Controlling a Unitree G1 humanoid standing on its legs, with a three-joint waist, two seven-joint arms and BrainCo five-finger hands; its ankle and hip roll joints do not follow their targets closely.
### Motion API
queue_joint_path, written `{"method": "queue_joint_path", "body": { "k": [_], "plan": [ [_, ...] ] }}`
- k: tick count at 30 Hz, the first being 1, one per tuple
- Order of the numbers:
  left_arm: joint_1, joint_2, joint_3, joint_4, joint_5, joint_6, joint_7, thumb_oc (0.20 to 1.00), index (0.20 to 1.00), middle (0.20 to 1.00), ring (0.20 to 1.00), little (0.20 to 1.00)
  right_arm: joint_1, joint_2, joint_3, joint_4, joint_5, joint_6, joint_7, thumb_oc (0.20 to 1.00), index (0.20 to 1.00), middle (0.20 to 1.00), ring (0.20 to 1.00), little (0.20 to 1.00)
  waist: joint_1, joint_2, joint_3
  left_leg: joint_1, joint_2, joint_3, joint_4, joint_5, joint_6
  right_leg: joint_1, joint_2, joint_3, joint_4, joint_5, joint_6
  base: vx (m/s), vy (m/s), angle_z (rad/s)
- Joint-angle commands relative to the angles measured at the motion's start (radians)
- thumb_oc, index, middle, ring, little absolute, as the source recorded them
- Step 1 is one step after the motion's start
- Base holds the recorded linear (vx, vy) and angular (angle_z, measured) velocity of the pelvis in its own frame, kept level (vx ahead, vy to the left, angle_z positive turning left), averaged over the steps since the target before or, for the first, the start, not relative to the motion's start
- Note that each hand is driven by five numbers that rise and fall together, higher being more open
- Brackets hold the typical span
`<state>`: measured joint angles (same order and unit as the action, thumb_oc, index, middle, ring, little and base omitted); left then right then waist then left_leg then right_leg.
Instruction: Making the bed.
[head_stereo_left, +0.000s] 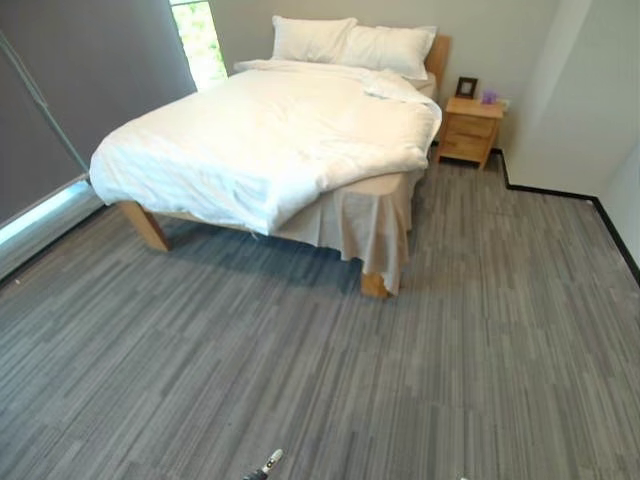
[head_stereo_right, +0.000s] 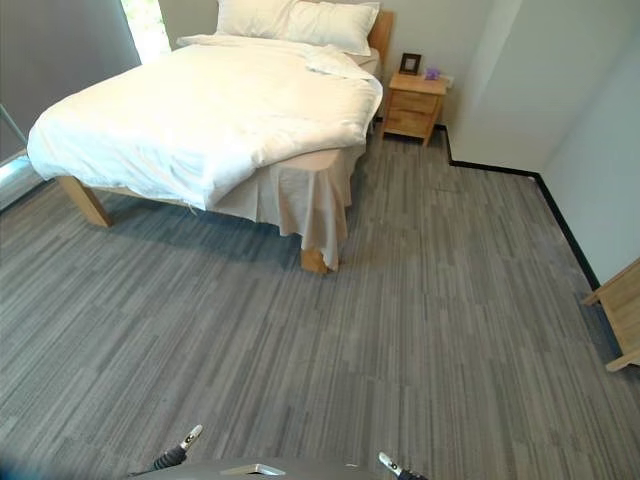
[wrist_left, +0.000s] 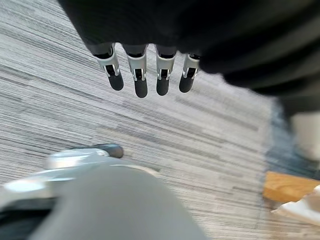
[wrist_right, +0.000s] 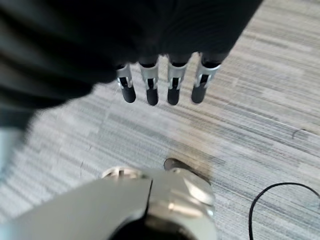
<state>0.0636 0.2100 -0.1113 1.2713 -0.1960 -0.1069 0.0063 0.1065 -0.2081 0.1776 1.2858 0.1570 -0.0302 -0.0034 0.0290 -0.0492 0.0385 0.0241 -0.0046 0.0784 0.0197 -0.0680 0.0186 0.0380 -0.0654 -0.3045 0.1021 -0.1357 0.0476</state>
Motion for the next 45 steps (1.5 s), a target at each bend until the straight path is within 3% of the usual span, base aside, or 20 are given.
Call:
{"method": "queue_joint_path", "body": {
  "k": [1,4,12,14,15,16,18,19,24,27,30,34,35,37,39,41,42,43,44,45],
  "plan": [
    [-0.072,-0.044,0.011,0.066,-0.054,-0.015,-0.013,1.000,1.000,1.000,1.000,1.000,-0.052,0.011,-0.092,0.065,0.270,-0.033,0.029,1.000,1.000,1.000,1.000,1.000,-0.014,-0.007,0.041,0.054,0.047,0.001,-0.089,0.092,-0.066,0.099,-0.073,0.000,-0.153,0.145,0.076,0.01,0.006,-0.08],
    [-0.064,-0.047,0.009,0.077,-0.044,-0.015,-0.015,1.000,1.000,1.000,1.000,1.000,-0.050,0.013,-0.121,0.090,0.317,-0.032,0.033,1.000,1.000,1.000,1.000,1.000,-0.020,-0.003,0.035,0.059,0.046,0.006,-0.091,0.089,-0.065,0.099,-0.074,0.004,-0.151,0.144,0.076,0.03,0.023,-0.14],
    [-0.076,-0.007,0.082,-0.035,-0.236,-0.048,0.032,1.000,1.000,1.000,1.000,1.000,-0.092,-0.040,-0.210,-0.022,0.467,-0.084,-0.009,1.000,1.000,1.000,1.000,1.000,-0.015,0.003,0.030,0.067,0.040,0.003,-0.095,0.083,-0.065,0.106,-0.080,-0.001,-0.154,0.145,0.082,0.00,0.003,0.00],
    [-0.086,0.015,0.091,-0.156,-0.300,-0.059,0.059,1.000,1.000,1.000,1.000,1.000,-0.111,-0.031,-0.243,-0.154,0.644,-0.112,-0.024,1.000,1.000,1.000,1.000,1.000,-0.014,0.005,0.032,0.068,0.040,0.002,-0.095,0.083,-0.066,0.106,-0.082,-0.001,-0.155,0.146,0.084,0.00,0.000,0.00],
    [-0.083,0.032,0.097,-0.265,-0.323,-0.072,0.089,1.000,1.000,1.000,1.000,1.000,-0.111,-0.001,-0.284,-0.242,0.812,-0.126,-0.018,1.000,1.000,1.000,1.000,1.000,-0.014,0.005,0.032,0.068,0.039,0.002,-0.095,0.082,-0.066,0.106,-0.083,0.001,-0.155,0.147,0.085,0.00,0.000,0.00],
    [-0.082,0.032,0.097,-0.266,-0.323,-0.072,0.089,1.000,1.000,1.000,1.000,1.000,-0.111,-0.001,-0.284,-0.242,0.812,-0.126,-0.018,1.000,1.000,1.000,1.000,1.000,-0.014,0.005,0.031,0.067,0.039,0.001,-0.095,0.082,-0.066,0.106,-0.083,0.001,-0.155,0.147,0.085,0.00,0.000,0.00],
    [-0.056,0.057,0.104,-0.486,-0.349,-0.085,0.118,1.000,1.000,1.000,1.000,1.000,-0.092,0.005,-0.266,-0.430,0.766,-0.154,-0.048,1.000,1.000,1.000,1.000,1.000,-0.010,0.005,0.031,0.064,0.037,-0.002,-0.095,0.085,-0.065,0.104,-0.085,-0.002,-0.156,0.149,0.087,0.01,0.026,0.01],
    [-0.028,0.091,0.130,-0.721,-0.331,-0.117,0.151,1.000,1.000,1.000,1.000,1.000,-0.071,-0.013,-0.225,-0.707,0.689,-0.184,-0.058,1.000,1.000,1.000,1.000,1.000,-0.003,0.001,0.034,0.057,0.032,-0.003,-0.094,0.086,-0.063,0.097,-0.090,-0.001,-0.156,0.153,0.092,0.02,0.063,0.00],
    [-0.018,0.111,0.167,-0.898,-0.312,-0.155,0.159,1.000,1.000,1.000,1.000,1.000,-0.070,-0.062,-0.162,-0.940,0.506,-0.191,-0.040,1.000,1.000,1.000,1.000,1.000,0.013,-0.010,0.043,0.047,0.019,-0.006,-0.091,0.076,-0.051,0.086,-0.106,0.001,-0.150,0.158,0.103,0.02,0.057,0.01],
    [-0.015,0.109,0.181,-0.937,-0.312,-0.167,0.167,1.000,1.000,1.000,1.000,1.000,-0.080,-0.056,-0.153,-0.985,0.490,-0.200,-0.038,1.000,1.000,1.000,1.000,1.000,0.025,-0.015,0.048,0.038,0.004,-0.003,-0.081,0.062,-0.038,0.078,-0.124,0.006,-0.134,0.159,0.113,0.06,0.132,-0.01],
    [-0.010,0.111,0.200,-0.967,-0.310,-0.169,0.167,1.000,1.000,1.000,1.000,1.000,-0.084,-0.056,-0.136,-1.043,0.446,-0.198,-0.026,1.000,1.000,1.000,1.000,1.000,0.037,-0.014,0.058,0.029,-0.018,-0.006,-0.065,0.040,-0.011,0.033,-0.165,0.025,-0.024,0.157,0.127,0.05,0.167,-0.07],
    [0.006,0.114,0.212,-0.981,-0.298,-0.167,0.165,1.000,1.000,1.000,1.000,1.000,-0.088,-0.059,-0.102,-1.080,0.387,-0.191,-0.016,1.000,1.000,1.000,1.000,1.000,0.041,0.004,0.104,0.040,-0.041,0.002,-0.032,0.003,0.036,-0.094,-0.228,0.050,0.294,0.263,0.143,0.08,0.228,-0.05],
    [0.012,0.117,0.211,-0.984,-0.296,-0.166,0.162,1.000,1.000,1.000,1.000,1.000,-0.083,-0.043,-0.098,-1.091,0.408,-0.195,-0.010,1.000,1.000,1.000,1.000,1.000,0.028,0.024,0.126,0.061,-0.028,-0.012,-0.020,-0.012,0.045,-0.154,-0.214,0.057,0.394,0.286,0.142,0.15,0.179,-0.09],
    [0.014,0.122,0.207,-0.983,-0.286,-0.162,0.161,1.000,1.000,1.000,1.000,1.000,-0.074,-0.038,-0.100,-1.102,0.414,-0.190,-0.006,1.000,1.000,1.000,1.000,1.000,0.019,0.024,0.134,0.077,-0.028,-0.020,-0.018,-0.023,0.045,-0.199,-0.204,0.077,0.420,0.265,0.139,0.20,0.068,0.05],
    [0.015,0.129,0.213,-0.998,-0.271,-0.161,0.162,1.000,1.000,1.000,1.000,1.000,-0.051,-0.041,-0.105,-1.118,0.424,-0.184,0.007,1.000,1.000,1.000,1.000,1.000,0.003,0.027,0.146,0.113,-0.024,-0.034,-0.030,-0.038,0.035,-0.245,-0.195,0.066,0.348,0.245,0.130,0.35,-0.024,0.22],
    [0.000,0.121,0.215,-0.990,-0.297,-0.164,0.162,1.000,1.000,1.000,1.000,1.000,-0.030,-0.055,-0.119,-1.112,0.437,-0.189,0.000,1.000,1.000,1.000,1.000,1.000,-0.034,0.020,0.160,0.181,-0.018,-0.078,-0.051,-0.085,0.007,-0.291,-0.167,0.071,0.101,0.253,0.127,0.40,-0.124,0.32],
    [0.000,0.121,0.215,-0.990,-0.297,-0.164,0.162,1.000,1.000,1.000,1.000,1.000,-0.030,-0.055,-0.119,-1.112,0.437,-0.189,0.000,1.000,1.000,1.000,1.000,1.000,-0.035,0.020,0.160,0.181,-0.018,-0.078,-0.051,-0.084,0.007,-0.290,-0.167,0.070,0.100,0.253,0.127,0.28,-0.101,0.41],
    [-0.008,0.124,0.217,-0.990,-0.294,-0.165,0.164,1.000,1.000,1.000,1.000,1.000,-0.024,-0.056,-0.125,-1.111,0.439,-0.192,-0.004,1.000,1.000,1.000,1.000,1.000,-0.049,0.015,0.161,0.199,-0.014,-0.092,-0.051,-0.095,-0.002,-0.306,-0.145,0.095,0.012,0.275,0.135,0.45,-0.143,0.40],
    [-0.033,0.133,0.217,-0.992,-0.281,-0.168,0.163,1.000,1.000,1.000,1.000,1.000,-0.009,-0.057,-0.139,-1.125,0.436,-0.194,-0.009,1.000,1.000,1.000,1.000,1.000,-0.079,0.005,0.157,0.246,-0.004,-0.116,-0.067,-0.112,-0.023,-0.351,-0.131,0.119,-0.111,0.338,0.163,0.62,-0.186,0.78],
    [-0.039,0.132,0.216,-0.994,-0.272,-0.169,0.166,1.000,1.000,1.000,1.000,1.000,-0.007,-0.055,-0.144,-1.122,0.434,-0.194,-0.012,1.000,1.000,1.000,1.000,1.000,-0.087,0.008,0.154,0.271,0.008,-0.122,-0.071,-0.119,-0.031,-0.355,-0.125,0.102,-0.147,0.358,0.170,0.82,-0.257,1.13]
  ]
}}
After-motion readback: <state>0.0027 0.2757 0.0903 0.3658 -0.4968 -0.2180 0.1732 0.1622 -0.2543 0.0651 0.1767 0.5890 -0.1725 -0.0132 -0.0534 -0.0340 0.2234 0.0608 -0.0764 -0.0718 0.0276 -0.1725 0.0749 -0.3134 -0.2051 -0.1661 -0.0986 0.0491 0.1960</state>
